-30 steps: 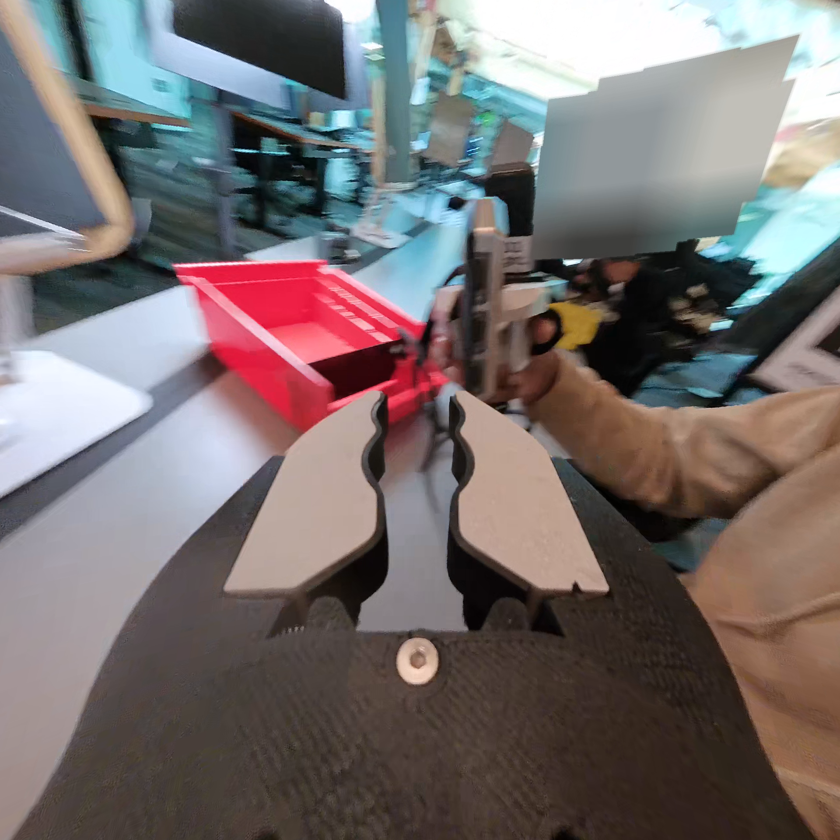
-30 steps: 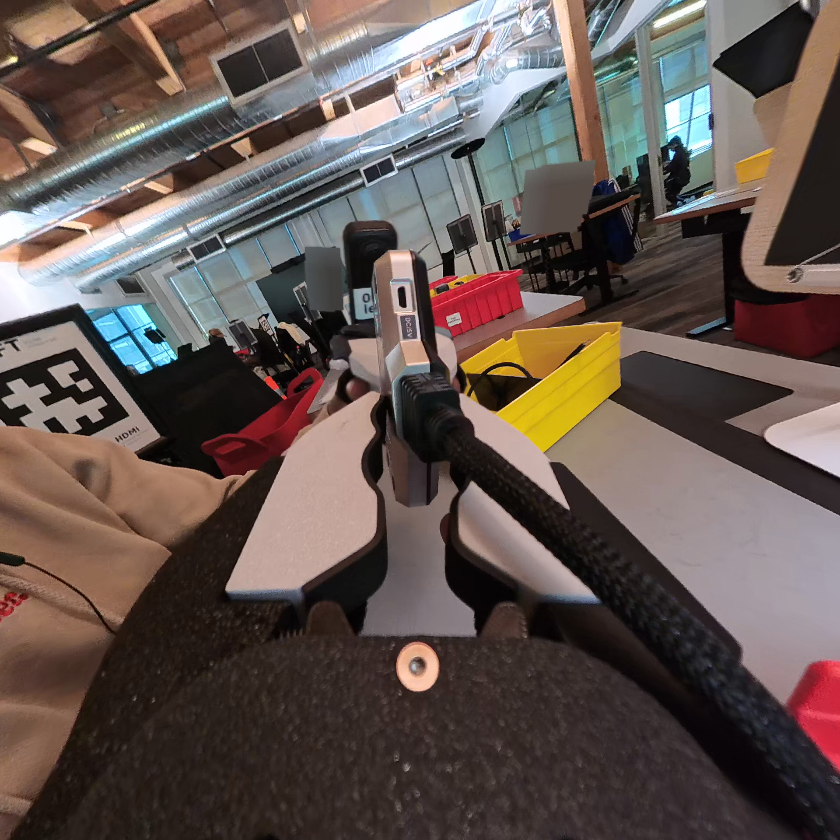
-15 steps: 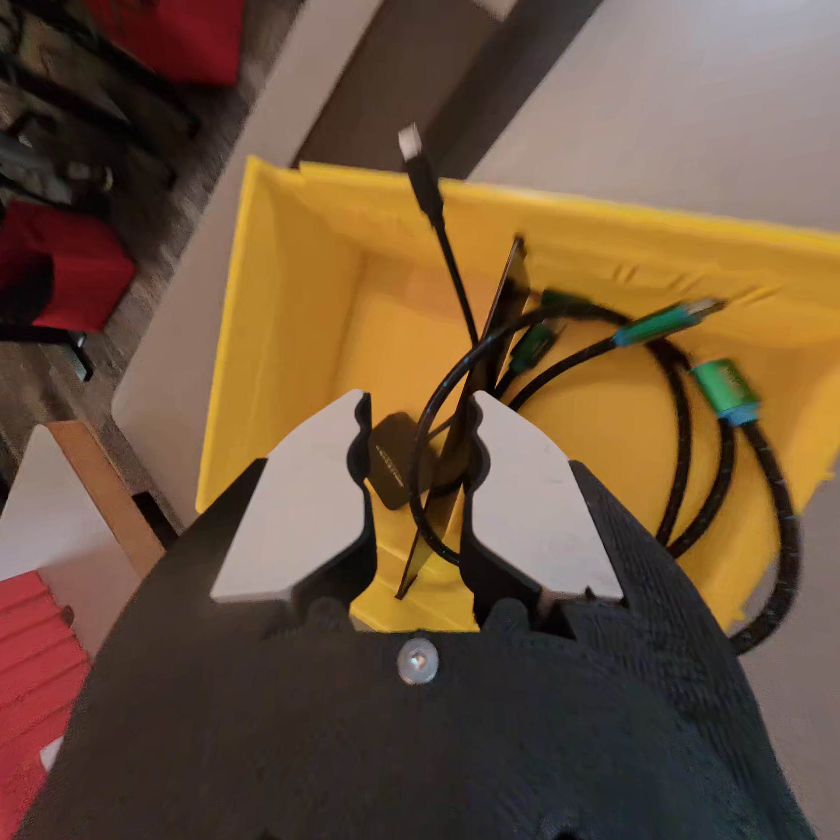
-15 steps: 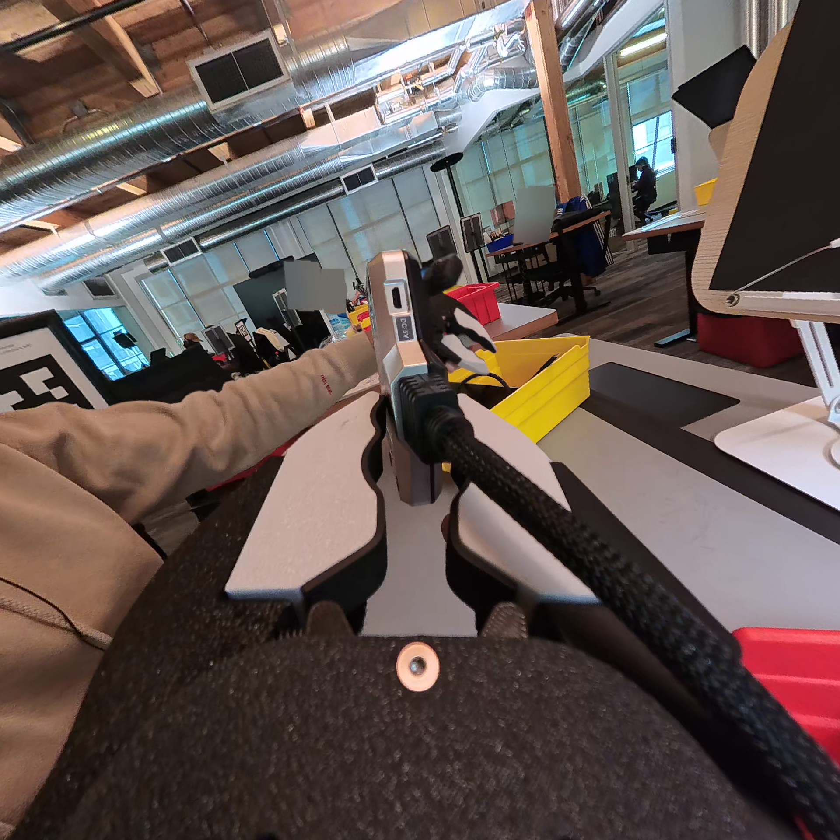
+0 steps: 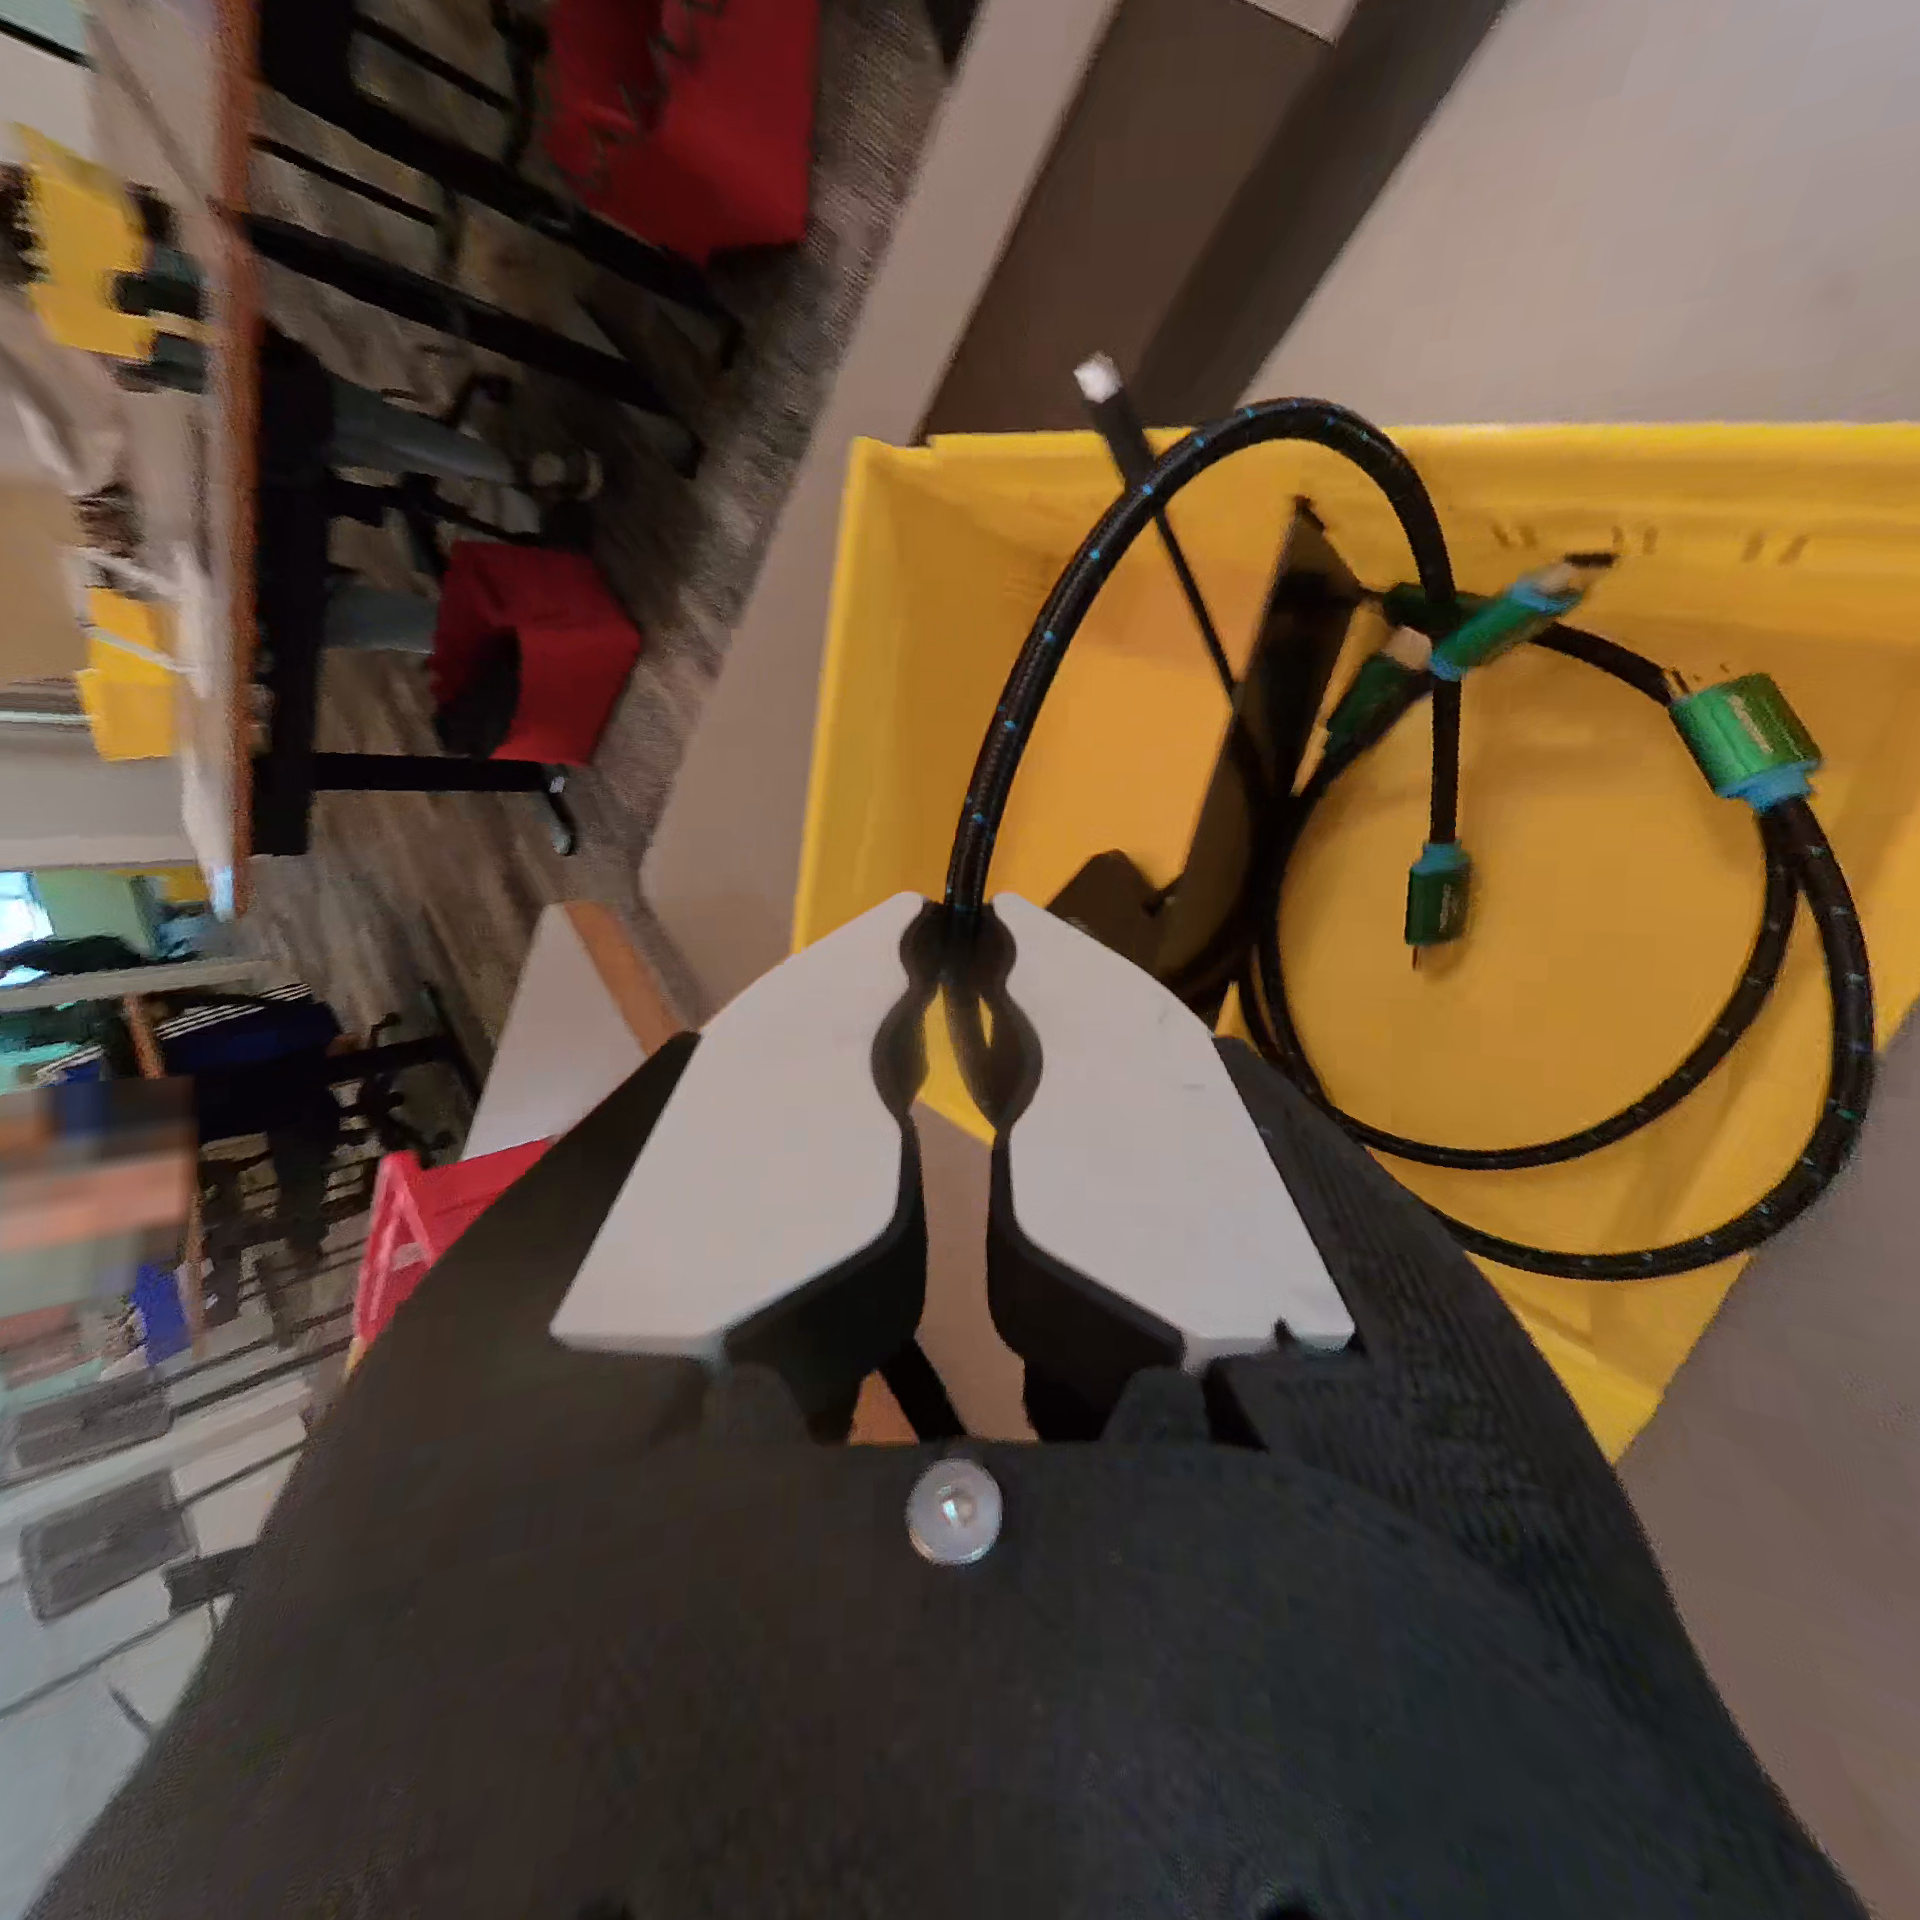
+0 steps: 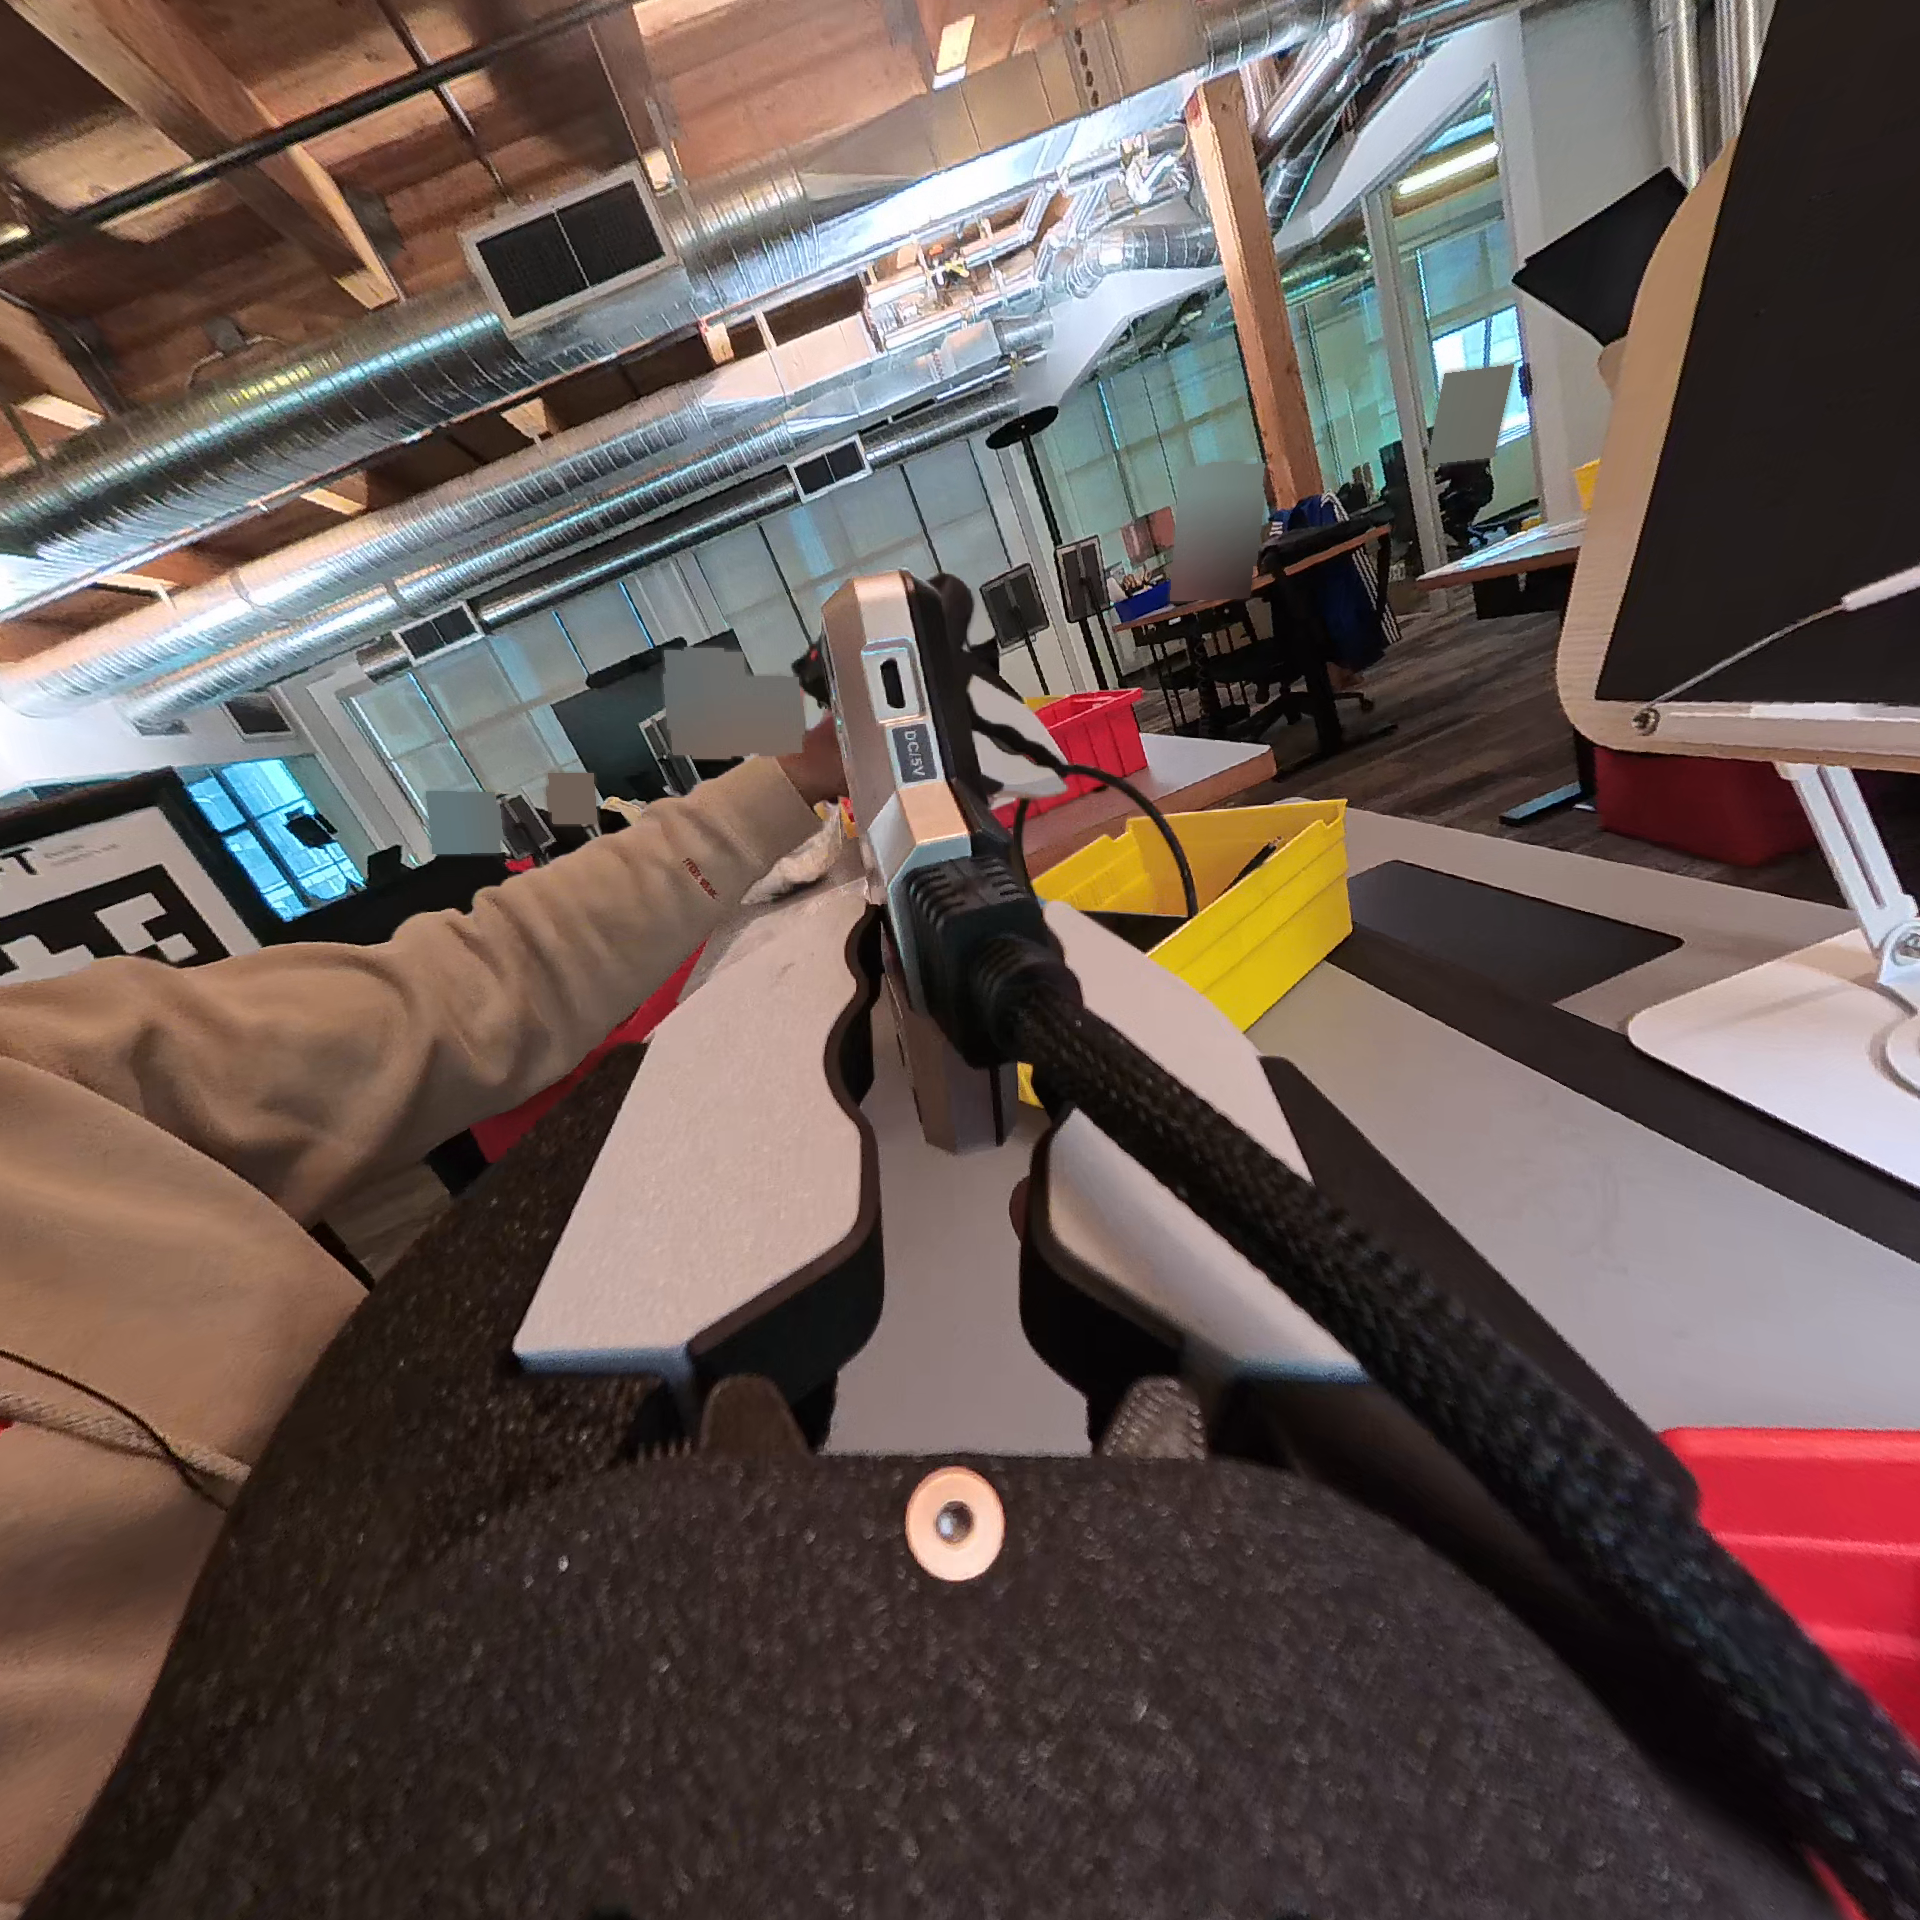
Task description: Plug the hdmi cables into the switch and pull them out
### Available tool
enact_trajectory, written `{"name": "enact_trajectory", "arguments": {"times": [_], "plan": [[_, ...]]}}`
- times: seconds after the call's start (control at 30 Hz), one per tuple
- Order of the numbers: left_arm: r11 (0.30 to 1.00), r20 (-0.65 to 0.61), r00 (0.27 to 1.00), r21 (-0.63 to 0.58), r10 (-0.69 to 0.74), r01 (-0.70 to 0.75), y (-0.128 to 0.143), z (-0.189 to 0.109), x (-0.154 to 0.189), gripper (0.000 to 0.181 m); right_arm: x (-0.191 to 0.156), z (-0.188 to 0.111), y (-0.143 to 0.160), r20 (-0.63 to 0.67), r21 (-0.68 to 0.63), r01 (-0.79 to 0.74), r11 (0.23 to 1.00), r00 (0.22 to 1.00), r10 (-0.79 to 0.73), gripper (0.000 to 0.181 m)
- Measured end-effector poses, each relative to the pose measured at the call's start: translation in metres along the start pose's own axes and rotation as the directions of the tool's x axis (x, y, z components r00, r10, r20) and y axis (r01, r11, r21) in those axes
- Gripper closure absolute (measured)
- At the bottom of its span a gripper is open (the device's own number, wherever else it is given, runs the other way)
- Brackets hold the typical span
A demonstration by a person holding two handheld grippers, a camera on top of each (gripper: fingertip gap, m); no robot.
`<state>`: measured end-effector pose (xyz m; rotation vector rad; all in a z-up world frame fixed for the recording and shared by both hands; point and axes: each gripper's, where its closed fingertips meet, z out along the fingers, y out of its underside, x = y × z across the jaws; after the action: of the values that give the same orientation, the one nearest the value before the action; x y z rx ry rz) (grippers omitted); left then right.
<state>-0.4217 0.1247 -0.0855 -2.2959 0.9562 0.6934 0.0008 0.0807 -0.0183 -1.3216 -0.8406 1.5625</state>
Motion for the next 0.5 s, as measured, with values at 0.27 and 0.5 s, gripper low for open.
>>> {"name": "enact_trajectory", "arguments": {"times": [0.27,0.5], "plan": [[0.953,0.187,0.95,0.221,-0.25,0.207,-0.018,-0.071,-0.056,0.174,-0.013,-0.003,-0.008,0.004,0.023,0.021,1.0,1.0,-0.021,0.155],[0.84,0.119,0.89,0.404,-0.44,0.362,-0.046,-0.127,-0.081,0.171,-0.017,0.0,-0.01,0.036,0.014,0.034,0.999,0.999,-0.034,0.155]]}}
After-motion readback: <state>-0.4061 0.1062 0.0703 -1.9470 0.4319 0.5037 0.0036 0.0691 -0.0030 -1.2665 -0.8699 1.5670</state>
